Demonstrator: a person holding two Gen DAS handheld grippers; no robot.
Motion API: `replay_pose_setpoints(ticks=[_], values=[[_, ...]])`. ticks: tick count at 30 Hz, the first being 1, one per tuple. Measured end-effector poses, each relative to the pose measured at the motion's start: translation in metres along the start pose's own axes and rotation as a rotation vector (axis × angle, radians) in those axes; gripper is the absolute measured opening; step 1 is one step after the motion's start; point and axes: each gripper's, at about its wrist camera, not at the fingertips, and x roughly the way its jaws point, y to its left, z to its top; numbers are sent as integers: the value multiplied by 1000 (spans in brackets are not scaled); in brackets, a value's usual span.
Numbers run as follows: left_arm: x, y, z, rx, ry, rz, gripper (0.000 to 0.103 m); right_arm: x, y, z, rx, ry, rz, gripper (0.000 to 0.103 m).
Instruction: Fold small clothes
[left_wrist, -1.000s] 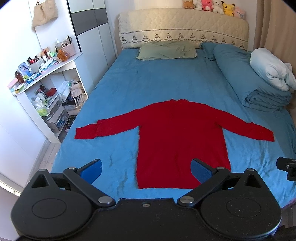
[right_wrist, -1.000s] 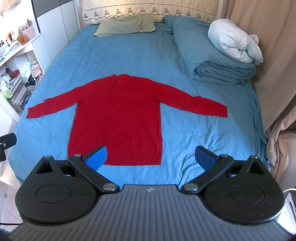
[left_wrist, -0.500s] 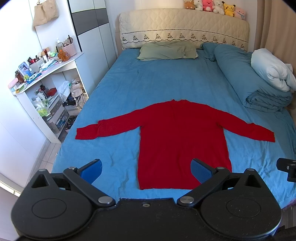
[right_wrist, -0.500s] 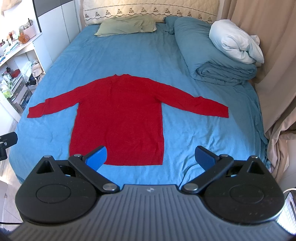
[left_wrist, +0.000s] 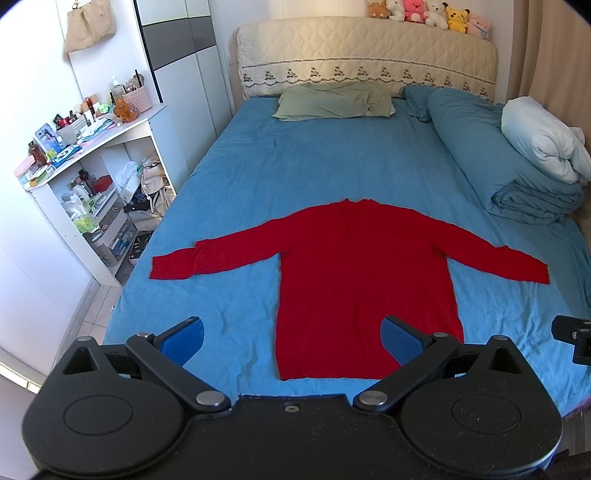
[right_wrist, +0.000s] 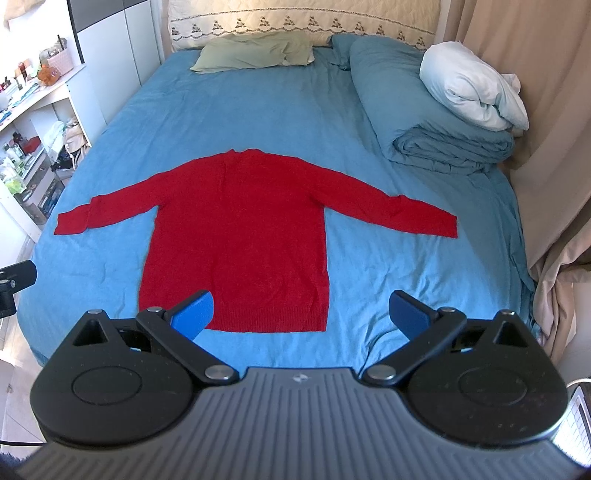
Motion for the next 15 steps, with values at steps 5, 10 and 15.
replay_pose_setpoints(ticks=[5, 10, 15], values=[[2, 3, 5, -8, -8, -2, 103, 0, -1, 1, 3, 2, -1, 103], [3, 5, 5, -6, -10, -2, 103, 0, -1, 3, 7, 4, -3, 103], [4, 6, 6, -6, -12, 2, 103, 1, -2, 4, 11, 8, -3, 103]])
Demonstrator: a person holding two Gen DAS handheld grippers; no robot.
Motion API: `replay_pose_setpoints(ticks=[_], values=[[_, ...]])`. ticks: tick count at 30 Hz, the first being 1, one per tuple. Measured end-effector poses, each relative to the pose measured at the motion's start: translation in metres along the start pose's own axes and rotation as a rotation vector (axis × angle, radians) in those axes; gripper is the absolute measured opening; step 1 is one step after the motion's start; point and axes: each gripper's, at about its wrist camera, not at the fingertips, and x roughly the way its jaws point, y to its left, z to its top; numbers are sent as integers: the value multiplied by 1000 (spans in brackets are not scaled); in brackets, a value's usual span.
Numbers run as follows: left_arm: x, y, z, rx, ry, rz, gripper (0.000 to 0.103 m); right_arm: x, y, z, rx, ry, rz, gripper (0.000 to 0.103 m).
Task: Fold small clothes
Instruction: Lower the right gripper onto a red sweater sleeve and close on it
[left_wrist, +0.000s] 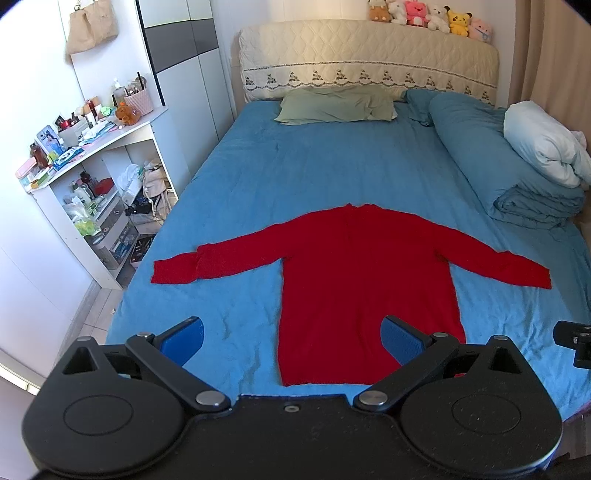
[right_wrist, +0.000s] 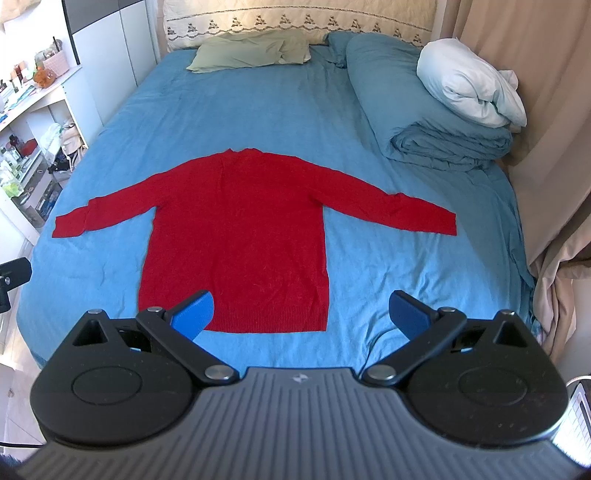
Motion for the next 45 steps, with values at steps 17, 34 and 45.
replay_pose_setpoints(ticks=[17, 34, 45], values=[[4, 5, 20, 39, -68, -3, 103, -1, -1, 17, 53, -50, 29, 103], [80, -84, 138, 100, -202, -101, 103, 65, -121, 125, 251, -149, -186, 103], [183, -209, 176, 128, -79, -74, 103, 224, -239, 179, 258, -27, -189, 103]])
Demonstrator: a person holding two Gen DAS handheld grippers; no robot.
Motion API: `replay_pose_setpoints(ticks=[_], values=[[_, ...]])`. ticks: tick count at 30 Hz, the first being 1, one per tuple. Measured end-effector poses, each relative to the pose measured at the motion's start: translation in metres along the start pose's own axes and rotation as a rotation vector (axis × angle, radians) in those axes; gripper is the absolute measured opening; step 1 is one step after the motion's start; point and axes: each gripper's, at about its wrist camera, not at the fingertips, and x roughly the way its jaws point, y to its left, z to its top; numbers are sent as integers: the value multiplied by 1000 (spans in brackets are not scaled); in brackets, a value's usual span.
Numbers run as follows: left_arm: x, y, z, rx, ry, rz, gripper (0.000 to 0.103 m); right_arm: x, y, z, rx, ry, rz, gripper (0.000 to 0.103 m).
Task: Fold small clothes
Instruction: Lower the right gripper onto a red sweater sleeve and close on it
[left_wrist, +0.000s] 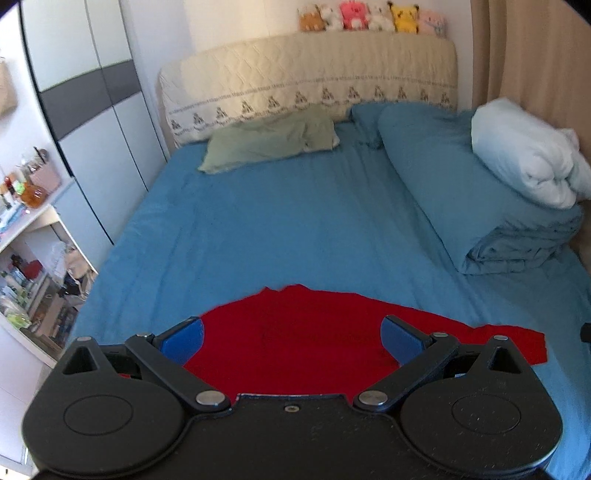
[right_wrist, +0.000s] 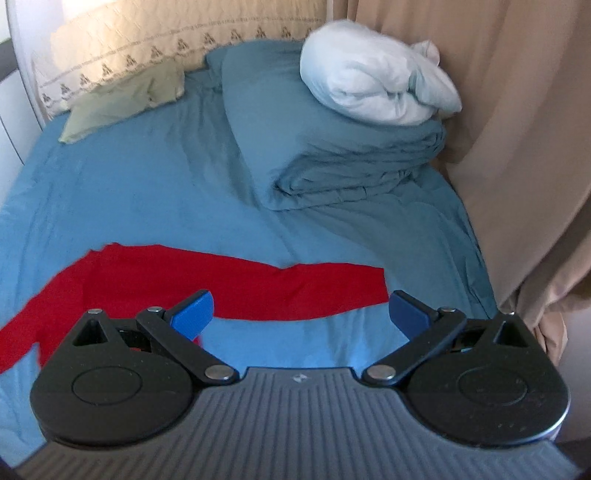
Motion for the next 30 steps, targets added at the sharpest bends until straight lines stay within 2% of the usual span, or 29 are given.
replay_pose_setpoints(ticks=[7, 12, 15, 16, 18, 23, 24, 26, 29, 30], values=[[100, -73, 5, 38, 67, -42, 103, 131, -34, 10, 20, 60, -39, 103], [181, -123, -9, 112, 66, -57, 103, 214, -56, -9, 105, 48, -77, 103], [229, -144, -22, 139, 70, -84, 103, 259, -69, -30, 156, 59, -80, 103], [245, -149, -27, 144, 78, -90, 103, 275, -72, -38, 177, 70, -104, 103], [274, -157, -36, 158, 102, -98, 103, 299, -79, -53, 221, 92, -150, 103], [336, -169, -57, 206, 170, -100, 103, 357, -106, -86, 404, 168, -116, 103], [347, -170, -61, 215, 191, -101, 103, 367, -112, -91, 446, 180, -102, 97], [364, -170, -69, 217, 232, -114, 103, 381, -121, -99, 509, 199, -79, 91], [384, -170, -75, 200, 268, -119, 103, 388, -128, -102, 566, 166, -58, 91], [391, -171, -75, 199, 277, -116, 103, 389, -128, -104, 575, 145, -48, 87]])
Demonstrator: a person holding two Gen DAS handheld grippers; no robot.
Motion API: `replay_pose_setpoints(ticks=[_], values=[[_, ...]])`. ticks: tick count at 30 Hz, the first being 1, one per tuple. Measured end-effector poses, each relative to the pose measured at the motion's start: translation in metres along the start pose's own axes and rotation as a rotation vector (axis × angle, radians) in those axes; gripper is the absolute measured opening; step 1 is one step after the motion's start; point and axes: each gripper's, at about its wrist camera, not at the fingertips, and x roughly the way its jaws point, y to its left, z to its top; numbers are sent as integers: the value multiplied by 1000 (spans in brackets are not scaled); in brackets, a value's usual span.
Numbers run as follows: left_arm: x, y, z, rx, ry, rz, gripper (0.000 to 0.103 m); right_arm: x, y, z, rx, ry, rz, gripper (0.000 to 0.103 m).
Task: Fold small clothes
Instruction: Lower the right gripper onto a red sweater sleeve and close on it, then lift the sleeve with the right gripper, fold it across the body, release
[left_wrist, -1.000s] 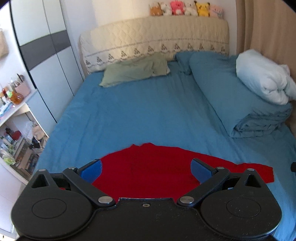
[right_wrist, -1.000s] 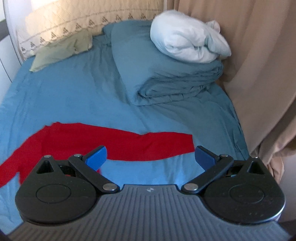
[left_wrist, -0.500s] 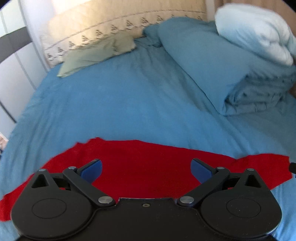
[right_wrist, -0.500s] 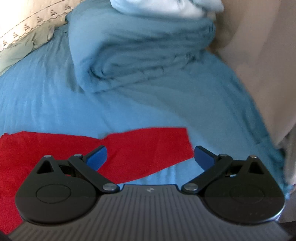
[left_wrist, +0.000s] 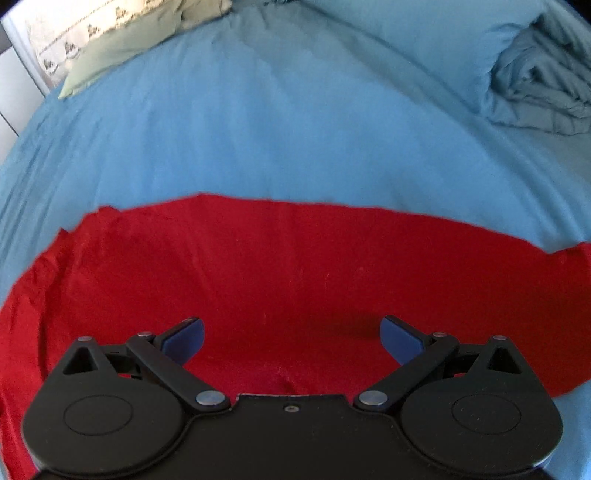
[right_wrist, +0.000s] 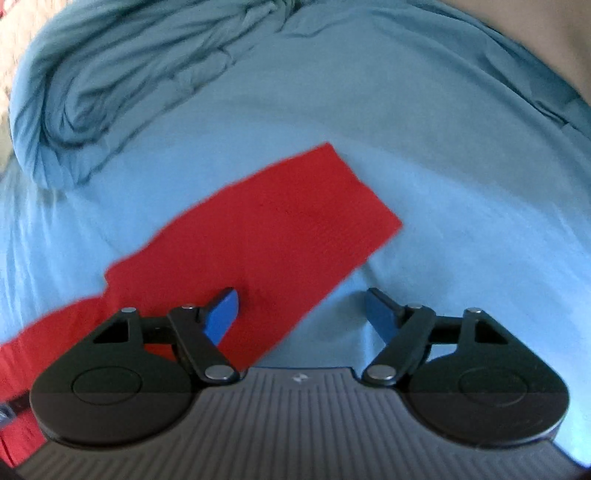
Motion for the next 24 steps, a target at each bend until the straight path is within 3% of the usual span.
replay_pose_setpoints(ticks=[4, 6, 8, 16, 19, 24], values=[[17, -1, 4, -21, 16, -9, 103, 8, 3, -5, 20, -36, 36, 66], [24, -1, 3, -39, 28, -21, 103, 10, 3, -8, 30, -50, 32, 39], [29, 1, 4, -59, 40, -34, 103, 11, 4, -12, 35, -60, 38, 25], [32, 13, 10, -45, 68, -104, 103, -22, 34, -14, -25, -107, 57, 23], [21, 31, 15, -41, 42, -137, 103, -48, 60, -11, -66, -147, 115, 23], [-11, 95, 11, -78, -34, -116, 103, -93, 139, -17, -208, -210, 274, 23]])
